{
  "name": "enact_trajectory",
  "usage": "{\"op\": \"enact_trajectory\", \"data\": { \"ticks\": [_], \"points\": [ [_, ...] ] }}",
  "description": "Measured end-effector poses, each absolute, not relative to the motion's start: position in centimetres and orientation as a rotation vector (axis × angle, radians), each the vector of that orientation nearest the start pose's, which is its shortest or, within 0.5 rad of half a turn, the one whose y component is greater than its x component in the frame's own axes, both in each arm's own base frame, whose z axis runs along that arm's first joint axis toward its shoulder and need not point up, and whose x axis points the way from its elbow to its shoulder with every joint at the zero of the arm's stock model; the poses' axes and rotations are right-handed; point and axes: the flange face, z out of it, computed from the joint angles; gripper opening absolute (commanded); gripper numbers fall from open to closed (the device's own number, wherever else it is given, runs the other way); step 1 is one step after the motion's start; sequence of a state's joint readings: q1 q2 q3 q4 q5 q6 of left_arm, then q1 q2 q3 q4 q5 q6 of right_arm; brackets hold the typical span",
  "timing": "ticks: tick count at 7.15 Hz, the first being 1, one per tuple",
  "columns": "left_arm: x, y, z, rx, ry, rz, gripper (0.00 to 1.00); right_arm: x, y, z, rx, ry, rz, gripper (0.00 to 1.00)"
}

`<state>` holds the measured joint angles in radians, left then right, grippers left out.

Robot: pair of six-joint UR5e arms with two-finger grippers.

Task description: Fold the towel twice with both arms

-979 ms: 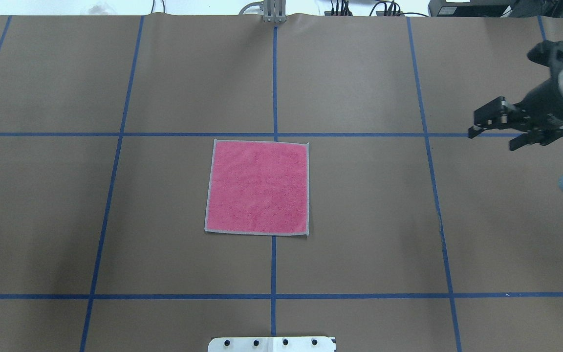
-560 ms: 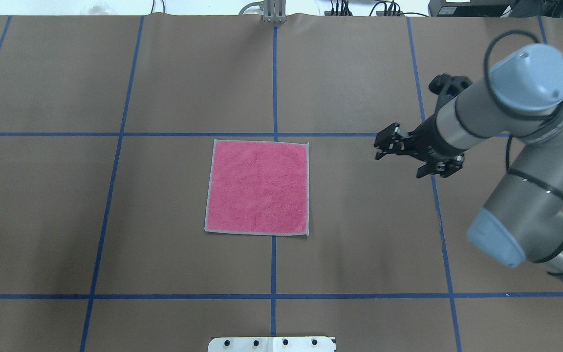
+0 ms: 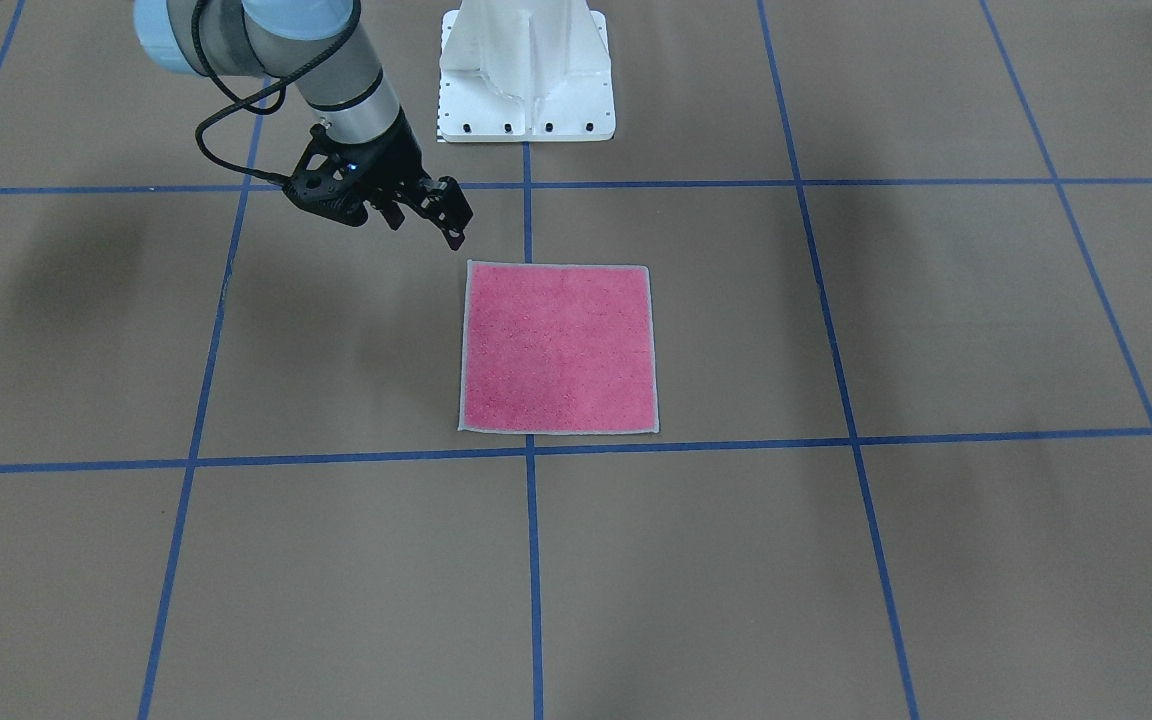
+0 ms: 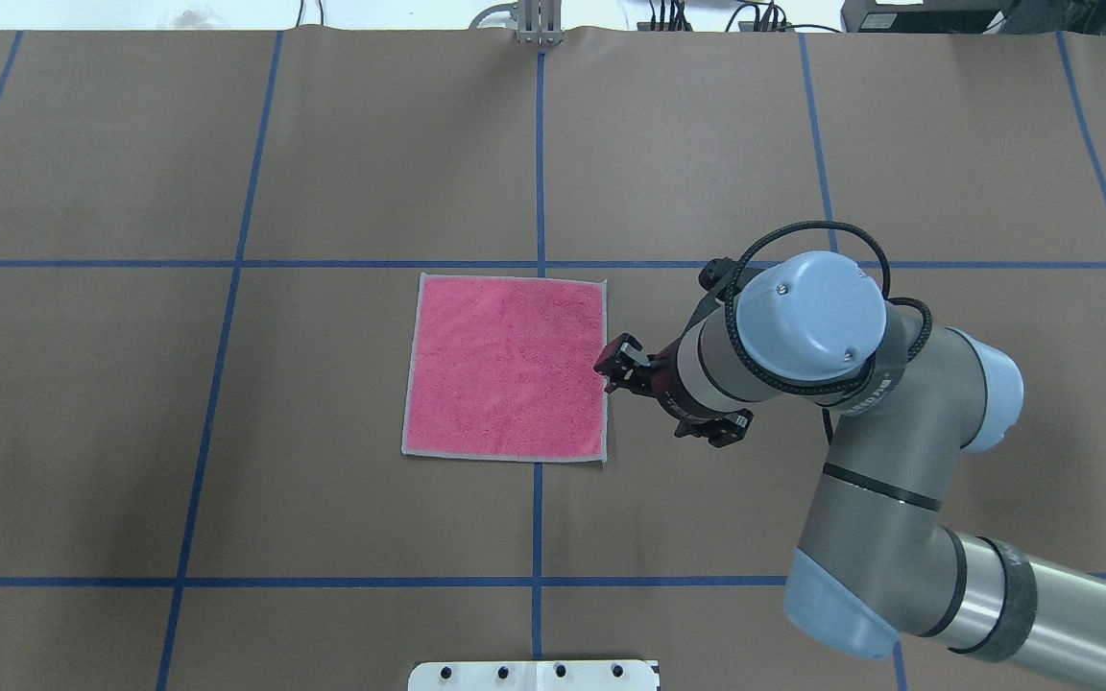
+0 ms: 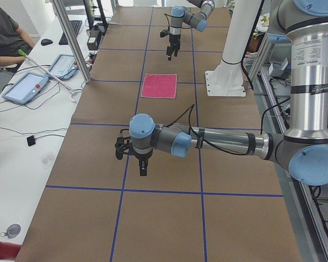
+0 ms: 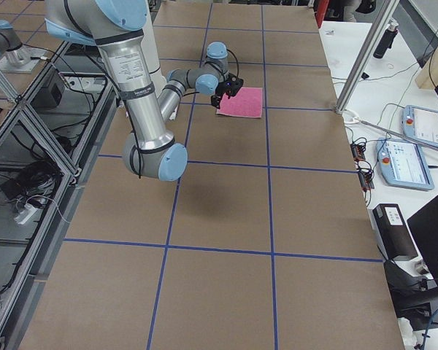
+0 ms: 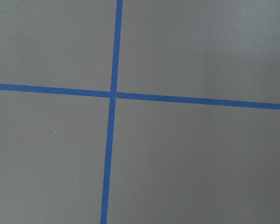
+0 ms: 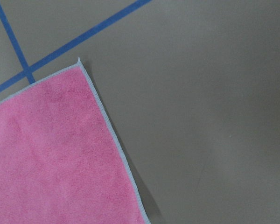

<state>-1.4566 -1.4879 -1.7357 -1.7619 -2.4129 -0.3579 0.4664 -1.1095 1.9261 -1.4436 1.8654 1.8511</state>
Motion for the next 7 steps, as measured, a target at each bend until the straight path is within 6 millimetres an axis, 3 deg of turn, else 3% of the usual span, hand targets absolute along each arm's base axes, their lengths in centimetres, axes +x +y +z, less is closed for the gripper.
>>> {"op": "enact_trajectory", "data": {
  "ticks": [3,7],
  "points": [
    [-0.5,-47.3,58.9,0.046,0.876,-0.134,1.00,-52.4,-35.5,22.6,-0.212,-0.957,0.638,0.78],
    [-0.4,-47.0,58.5,0.049,0.877,-0.134,1.00,-56.1,-34.6,24.3,-0.231,-0.996,0.730,0.75]
  ]
}}
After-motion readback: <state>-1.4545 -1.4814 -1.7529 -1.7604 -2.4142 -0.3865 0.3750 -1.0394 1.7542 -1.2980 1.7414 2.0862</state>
